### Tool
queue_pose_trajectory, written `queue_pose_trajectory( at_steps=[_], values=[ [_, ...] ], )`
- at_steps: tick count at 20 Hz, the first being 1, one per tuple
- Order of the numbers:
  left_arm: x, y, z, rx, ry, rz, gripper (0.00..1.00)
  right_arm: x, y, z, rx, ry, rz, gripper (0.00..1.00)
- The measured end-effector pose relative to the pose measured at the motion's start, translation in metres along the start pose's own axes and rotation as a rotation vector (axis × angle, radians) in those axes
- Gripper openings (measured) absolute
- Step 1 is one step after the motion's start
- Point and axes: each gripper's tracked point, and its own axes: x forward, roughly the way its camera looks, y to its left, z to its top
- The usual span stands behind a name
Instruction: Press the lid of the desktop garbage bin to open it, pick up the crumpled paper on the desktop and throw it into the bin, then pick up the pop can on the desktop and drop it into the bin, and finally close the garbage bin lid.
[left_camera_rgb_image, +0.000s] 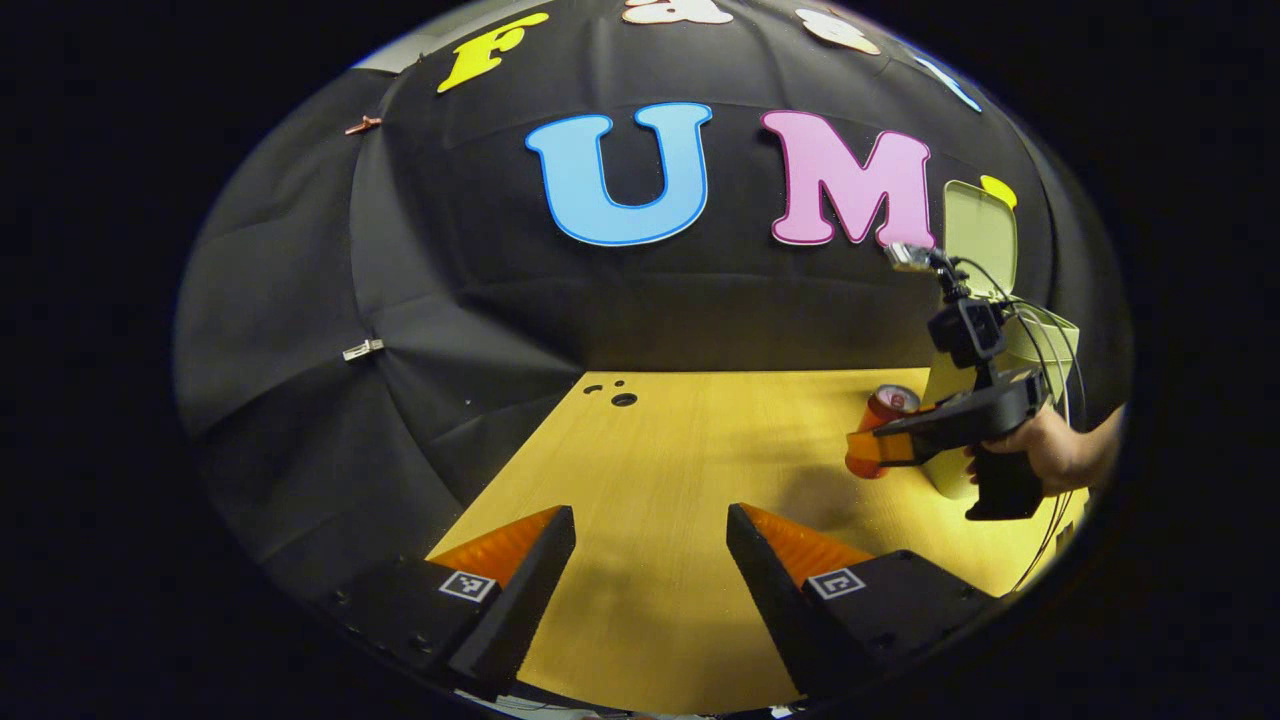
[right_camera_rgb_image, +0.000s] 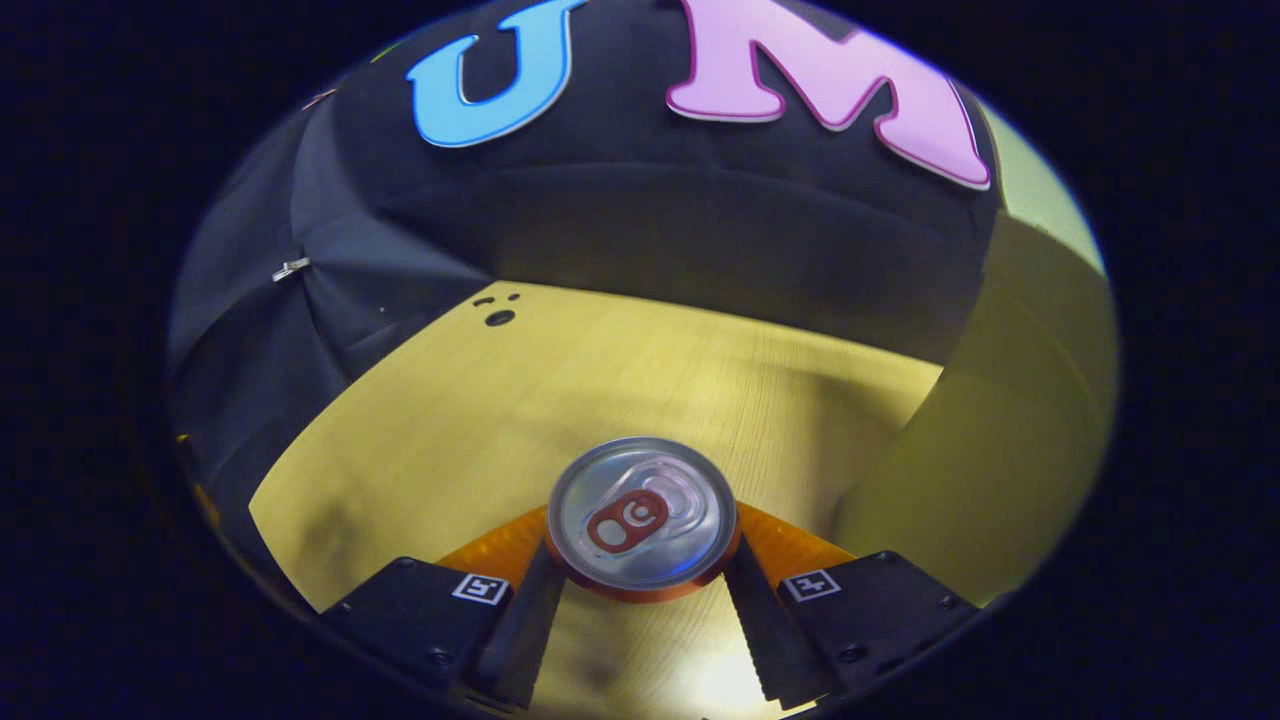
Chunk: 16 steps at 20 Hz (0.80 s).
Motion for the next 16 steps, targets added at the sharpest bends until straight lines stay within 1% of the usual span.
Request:
queue_pose_trajectory(
  at_steps=[3, 5, 7, 10, 13, 16],
  values=[
    [0.003, -0.004, -0.012, 0.013, -0.007, -0.043, 0.98, -0.025, 0.012, 0.027, -0.060, -0.054, 0.023, 0.83],
    [0.003, -0.005, -0.020, 0.038, -0.011, -0.075, 0.97, -0.045, 0.011, 0.051, -0.109, -0.110, 0.005, 0.83],
    [0.007, -0.007, -0.026, 0.052, -0.013, -0.116, 0.97, -0.068, 0.009, 0.075, -0.128, -0.161, -0.009, 0.84],
    [0.012, -0.010, -0.032, 0.065, -0.016, -0.171, 0.97, -0.103, -0.002, 0.108, -0.094, -0.223, -0.049, 0.83],
    [0.021, -0.017, -0.033, 0.066, -0.015, -0.215, 0.97, -0.139, -0.025, 0.140, -0.049, -0.289, -0.107, 0.83],
    [0.029, -0.024, -0.030, 0.058, -0.007, -0.232, 0.97, -0.165, -0.055, 0.157, -0.024, -0.330, -0.162, 0.83]
  ],
)
